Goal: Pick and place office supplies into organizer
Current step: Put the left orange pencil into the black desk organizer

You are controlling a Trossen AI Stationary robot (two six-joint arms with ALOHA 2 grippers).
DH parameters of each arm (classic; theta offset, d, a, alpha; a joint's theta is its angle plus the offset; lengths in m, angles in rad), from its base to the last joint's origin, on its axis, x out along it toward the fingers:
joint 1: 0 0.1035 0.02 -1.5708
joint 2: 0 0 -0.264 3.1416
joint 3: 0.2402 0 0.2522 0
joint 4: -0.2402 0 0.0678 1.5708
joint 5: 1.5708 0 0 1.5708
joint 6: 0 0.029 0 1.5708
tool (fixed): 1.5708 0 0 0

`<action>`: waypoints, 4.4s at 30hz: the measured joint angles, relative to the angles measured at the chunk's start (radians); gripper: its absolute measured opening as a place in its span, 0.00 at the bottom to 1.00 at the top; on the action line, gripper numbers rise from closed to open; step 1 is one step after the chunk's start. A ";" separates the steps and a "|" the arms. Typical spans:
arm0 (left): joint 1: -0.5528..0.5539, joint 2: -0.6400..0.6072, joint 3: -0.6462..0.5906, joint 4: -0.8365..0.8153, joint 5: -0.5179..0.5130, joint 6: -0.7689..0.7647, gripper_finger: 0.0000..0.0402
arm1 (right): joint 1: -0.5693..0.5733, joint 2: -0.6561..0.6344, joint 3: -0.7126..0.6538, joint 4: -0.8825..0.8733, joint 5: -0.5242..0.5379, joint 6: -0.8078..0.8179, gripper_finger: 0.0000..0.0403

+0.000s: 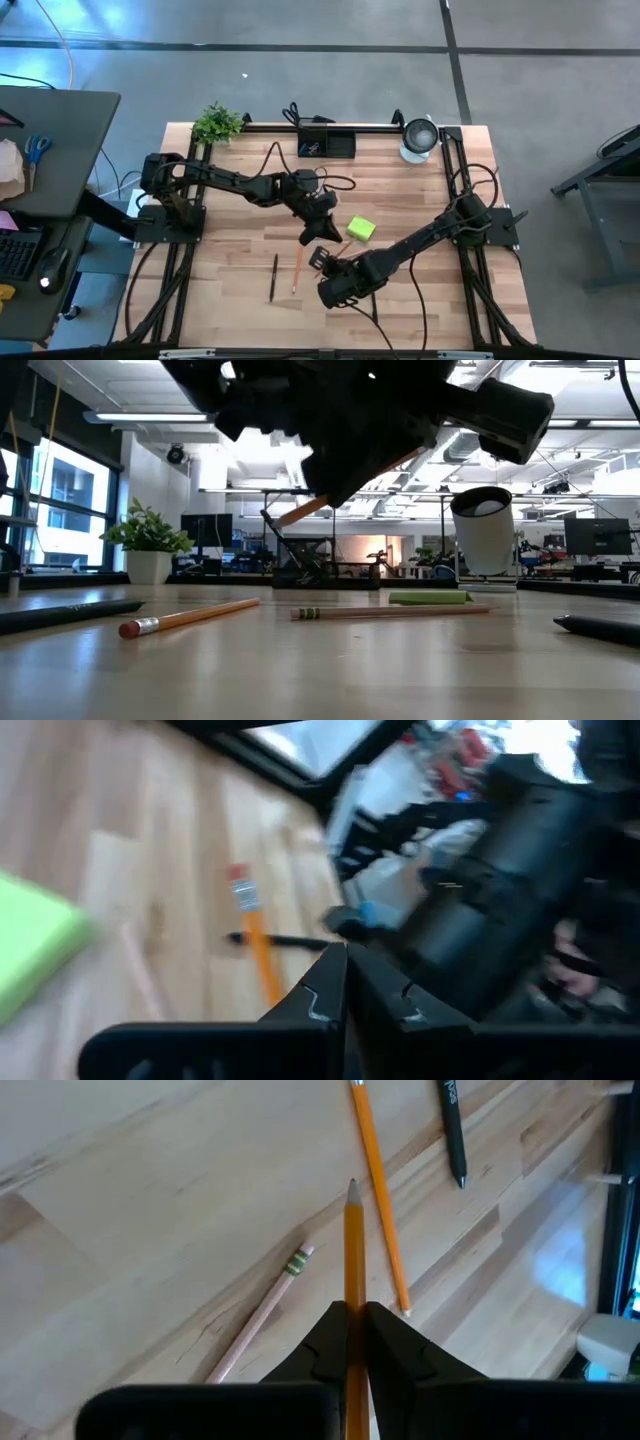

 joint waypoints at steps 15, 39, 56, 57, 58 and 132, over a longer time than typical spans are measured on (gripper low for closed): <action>-0.002 0.013 0.000 0.036 -0.146 -0.011 0.41 | 0.002 0.000 0.000 0.065 -0.036 -0.079 0.03; -0.014 0.001 0.068 -0.195 -0.112 -0.082 0.52 | 0.003 0.000 -0.001 0.111 -0.091 -0.241 0.03; -0.056 0.001 0.132 -0.302 -0.217 -0.035 0.51 | 0.012 0.000 -0.001 0.101 -0.082 -0.201 0.03; -0.059 0.001 0.132 -0.286 -0.207 -0.025 0.50 | 0.011 0.000 -0.001 0.098 -0.097 -0.188 0.03; -0.062 0.001 0.132 -0.272 -0.193 -0.010 0.49 | 0.009 0.000 -0.001 0.098 -0.110 -0.180 0.03; -0.109 0.007 0.133 -0.256 -0.088 -0.104 0.49 | 0.086 0.015 -0.001 0.296 0.148 -0.568 0.03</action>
